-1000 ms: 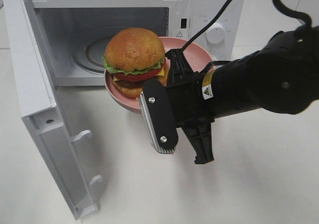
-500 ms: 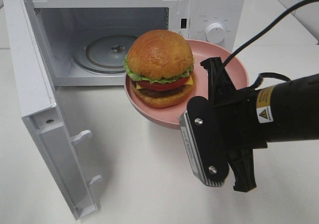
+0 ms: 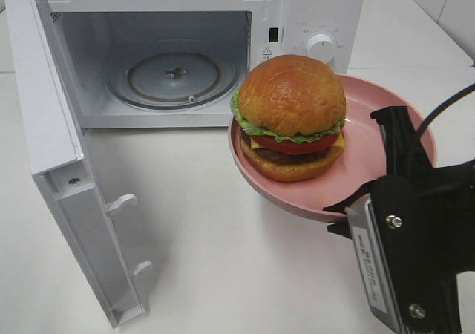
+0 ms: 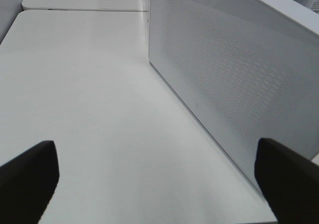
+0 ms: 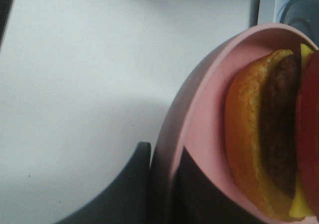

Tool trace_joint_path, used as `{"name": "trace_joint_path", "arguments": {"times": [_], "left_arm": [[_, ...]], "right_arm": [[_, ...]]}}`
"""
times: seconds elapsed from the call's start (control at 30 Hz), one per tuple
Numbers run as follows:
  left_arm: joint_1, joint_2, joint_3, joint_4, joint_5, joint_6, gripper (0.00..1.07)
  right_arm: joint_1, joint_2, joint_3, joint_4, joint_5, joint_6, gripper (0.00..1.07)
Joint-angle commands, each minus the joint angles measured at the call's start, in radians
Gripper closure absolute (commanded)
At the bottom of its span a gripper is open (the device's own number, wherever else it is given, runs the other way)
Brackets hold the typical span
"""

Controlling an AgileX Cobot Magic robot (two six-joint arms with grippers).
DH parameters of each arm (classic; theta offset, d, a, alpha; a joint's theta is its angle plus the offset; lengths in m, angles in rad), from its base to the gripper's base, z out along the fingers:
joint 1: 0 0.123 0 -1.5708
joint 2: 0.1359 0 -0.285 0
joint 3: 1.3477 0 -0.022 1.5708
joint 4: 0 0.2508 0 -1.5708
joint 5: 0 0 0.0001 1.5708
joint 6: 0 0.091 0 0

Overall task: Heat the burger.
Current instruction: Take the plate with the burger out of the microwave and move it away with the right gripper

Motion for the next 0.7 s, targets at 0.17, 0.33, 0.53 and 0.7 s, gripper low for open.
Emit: {"name": "trace_joint_path", "arguments": {"times": [0.17,0.33,0.53,0.7], "left_arm": [[0.003,-0.016,0.003,-0.007,-0.005,0.0,0.07],[0.003,-0.016,0.003,-0.007,-0.005,0.0,0.07],[0.003,-0.016,0.003,-0.007,-0.005,0.0,0.07],[0.003,-0.016,0.003,-0.007,-0.005,0.0,0.07]], "right_arm": [[0.001,-0.157,0.013,-0.092,0.083,0.089,1.07],[0.001,-0.199,0.013,-0.29,0.143,0.314,1.07],[0.001,-0.2,0.013,-0.667,0.282,0.819,1.07],[0.001,-0.2,0.013,-0.841,0.402,1.129,1.07]]}}
